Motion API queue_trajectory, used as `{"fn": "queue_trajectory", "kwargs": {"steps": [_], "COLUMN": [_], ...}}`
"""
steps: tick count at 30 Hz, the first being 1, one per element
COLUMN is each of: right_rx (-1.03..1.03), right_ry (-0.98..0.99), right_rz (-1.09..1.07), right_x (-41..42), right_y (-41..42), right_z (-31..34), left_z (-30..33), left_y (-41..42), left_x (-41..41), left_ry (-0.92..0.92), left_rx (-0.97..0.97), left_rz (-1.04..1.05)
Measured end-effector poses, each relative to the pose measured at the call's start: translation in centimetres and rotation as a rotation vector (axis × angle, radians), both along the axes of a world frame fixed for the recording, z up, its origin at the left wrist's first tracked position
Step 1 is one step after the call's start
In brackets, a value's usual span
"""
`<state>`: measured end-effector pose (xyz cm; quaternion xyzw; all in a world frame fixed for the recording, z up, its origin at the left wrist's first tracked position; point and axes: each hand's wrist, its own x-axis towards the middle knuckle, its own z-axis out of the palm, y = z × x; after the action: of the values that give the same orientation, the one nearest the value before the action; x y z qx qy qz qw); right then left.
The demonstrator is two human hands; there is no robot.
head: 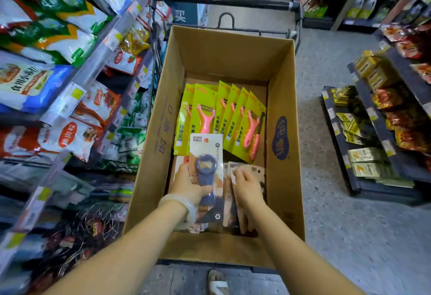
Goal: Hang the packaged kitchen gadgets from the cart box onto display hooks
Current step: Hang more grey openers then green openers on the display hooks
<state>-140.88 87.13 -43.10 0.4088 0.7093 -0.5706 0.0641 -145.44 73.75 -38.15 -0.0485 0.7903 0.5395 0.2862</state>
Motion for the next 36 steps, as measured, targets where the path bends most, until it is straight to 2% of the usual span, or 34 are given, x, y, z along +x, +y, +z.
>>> {"fn": "queue_trajectory", "kwargs": {"steps": [2,4,8,10,13,16,20,25,27,33,36], "right_rx": [0.15,0.156,0.016,0.116,0.274,0.444,0.221,0.237,0.202,0.23,0.166], "right_ry": [-0.223,-0.369,-0.378,-0.348,-0.297,-0.357,-0.468,-0.554,-0.532,-0.288,-0.129], "right_rz": [-0.002,-0.003,0.153,0.21,0.12,0.068,-0.024,0.035,0.018,0.065,0.058], "right_x": [0.4,0.6,0.2,0.0,0.2,1.1,1.1,0.8,0.8,0.5,-0.2], "right_y": [1.6,2.4,0.2,-1.0,-0.8,0.5,0.5,1.0,1.4,0.6,0.5], "right_z": [-2.4,-4.2,-4.4,-4.4,-4.6,-5.7,-7.0,-7.8,-7.9,-6.9,-5.0], "left_z": [-1.0,-1.8,-2.6,-2.7,-2.7,-3.0,-3.7,-4.2,-4.0,-2.8,-2.0], "left_y": [-0.6,-1.2,-2.2,-2.4,-2.6,-2.8,-3.0,-2.9,-2.8,-2.1,-2.1], "left_x": [-0.1,-0.1,-0.2,-0.1,-0.3,-0.5,0.0,0.0,-0.1,-0.4,-0.6], "left_ry": [-0.016,-0.051,-0.069,-0.103,-0.099,-0.117,-0.257,-0.226,-0.218,-0.119,-0.064], "left_rx": [0.006,0.001,-0.041,-0.023,-0.009,0.008,0.1,0.071,0.08,0.067,0.077], "left_rz": [0.015,0.032,0.067,0.093,0.11,0.118,0.187,0.204,0.214,0.209,0.219]}}
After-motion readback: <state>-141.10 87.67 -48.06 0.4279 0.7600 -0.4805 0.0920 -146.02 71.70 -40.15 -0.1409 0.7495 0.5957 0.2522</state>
